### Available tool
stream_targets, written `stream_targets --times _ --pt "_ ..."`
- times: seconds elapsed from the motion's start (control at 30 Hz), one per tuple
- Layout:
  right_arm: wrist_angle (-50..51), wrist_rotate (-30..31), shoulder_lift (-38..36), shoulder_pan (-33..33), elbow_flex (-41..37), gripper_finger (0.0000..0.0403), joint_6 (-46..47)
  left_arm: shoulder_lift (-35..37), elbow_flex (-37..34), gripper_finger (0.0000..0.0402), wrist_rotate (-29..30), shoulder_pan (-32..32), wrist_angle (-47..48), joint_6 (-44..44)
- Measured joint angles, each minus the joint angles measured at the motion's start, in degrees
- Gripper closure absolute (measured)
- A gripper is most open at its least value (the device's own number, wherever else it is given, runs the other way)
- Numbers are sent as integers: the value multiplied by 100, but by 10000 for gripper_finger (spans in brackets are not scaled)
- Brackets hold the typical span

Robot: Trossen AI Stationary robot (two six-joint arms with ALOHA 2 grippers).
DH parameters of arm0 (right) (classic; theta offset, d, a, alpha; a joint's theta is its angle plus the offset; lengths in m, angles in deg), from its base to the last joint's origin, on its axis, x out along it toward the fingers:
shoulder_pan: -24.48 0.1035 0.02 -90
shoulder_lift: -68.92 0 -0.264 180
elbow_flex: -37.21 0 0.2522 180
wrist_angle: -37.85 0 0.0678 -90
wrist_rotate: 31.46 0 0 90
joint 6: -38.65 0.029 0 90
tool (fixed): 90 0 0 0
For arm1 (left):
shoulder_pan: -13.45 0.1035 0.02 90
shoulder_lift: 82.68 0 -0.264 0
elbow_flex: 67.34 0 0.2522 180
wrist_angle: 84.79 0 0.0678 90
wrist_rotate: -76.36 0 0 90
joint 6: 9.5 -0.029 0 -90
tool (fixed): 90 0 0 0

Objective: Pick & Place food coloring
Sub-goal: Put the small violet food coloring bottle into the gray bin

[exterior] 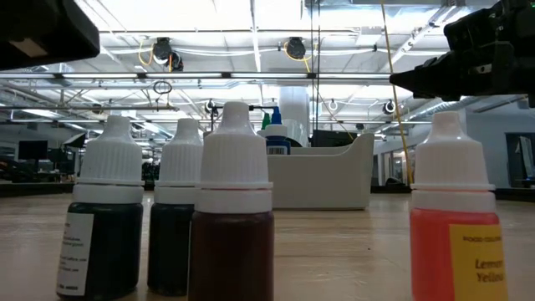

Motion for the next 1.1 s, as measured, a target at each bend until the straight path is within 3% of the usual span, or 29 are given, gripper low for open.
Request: stream_targets --times 0.5,0.83,1.1 --pt "0 4 -1 0 0 403 -15 -7 -2 186 31 2 2 -89" --pt "0 4 -1 0 0 403 -16 -5 -2 283 -25 -11 -1 -154" --pt "0 7 0 0 0 403 -17 40 4 348 -521 26 45 -610"
